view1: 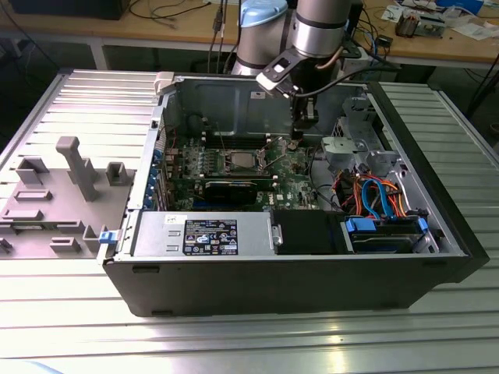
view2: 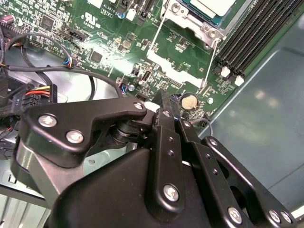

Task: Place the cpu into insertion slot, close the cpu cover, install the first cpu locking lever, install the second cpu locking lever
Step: 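Close the cpu cover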

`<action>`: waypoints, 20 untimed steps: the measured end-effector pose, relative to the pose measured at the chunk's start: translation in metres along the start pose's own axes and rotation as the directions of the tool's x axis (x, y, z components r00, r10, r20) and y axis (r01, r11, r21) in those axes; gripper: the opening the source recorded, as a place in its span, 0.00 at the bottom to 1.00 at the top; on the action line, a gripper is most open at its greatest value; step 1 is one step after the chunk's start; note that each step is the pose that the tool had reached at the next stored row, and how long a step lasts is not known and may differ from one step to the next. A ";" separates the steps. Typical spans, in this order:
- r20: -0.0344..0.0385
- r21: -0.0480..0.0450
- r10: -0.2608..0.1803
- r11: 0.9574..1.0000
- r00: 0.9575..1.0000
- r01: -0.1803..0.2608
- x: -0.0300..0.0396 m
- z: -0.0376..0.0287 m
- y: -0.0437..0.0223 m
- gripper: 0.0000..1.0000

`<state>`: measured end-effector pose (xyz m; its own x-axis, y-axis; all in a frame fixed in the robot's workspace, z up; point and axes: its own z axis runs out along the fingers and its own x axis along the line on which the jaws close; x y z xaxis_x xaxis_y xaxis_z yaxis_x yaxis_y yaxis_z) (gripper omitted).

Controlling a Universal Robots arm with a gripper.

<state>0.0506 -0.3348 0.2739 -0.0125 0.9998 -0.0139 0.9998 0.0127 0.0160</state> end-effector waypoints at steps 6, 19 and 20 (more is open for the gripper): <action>0.000 0.000 0.000 1.000 1.000 0.000 0.0000 0.0000 0.0020 0.11; 0.000 0.000 0.000 1.000 1.000 0.000 -0.0001 0.0006 0.0070 0.11; 0.000 0.000 0.000 1.000 1.000 0.000 -0.0002 0.0009 0.0075 0.11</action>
<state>0.0582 -0.3349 0.2731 -0.0124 0.9998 -0.0140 0.9998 0.0127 0.0160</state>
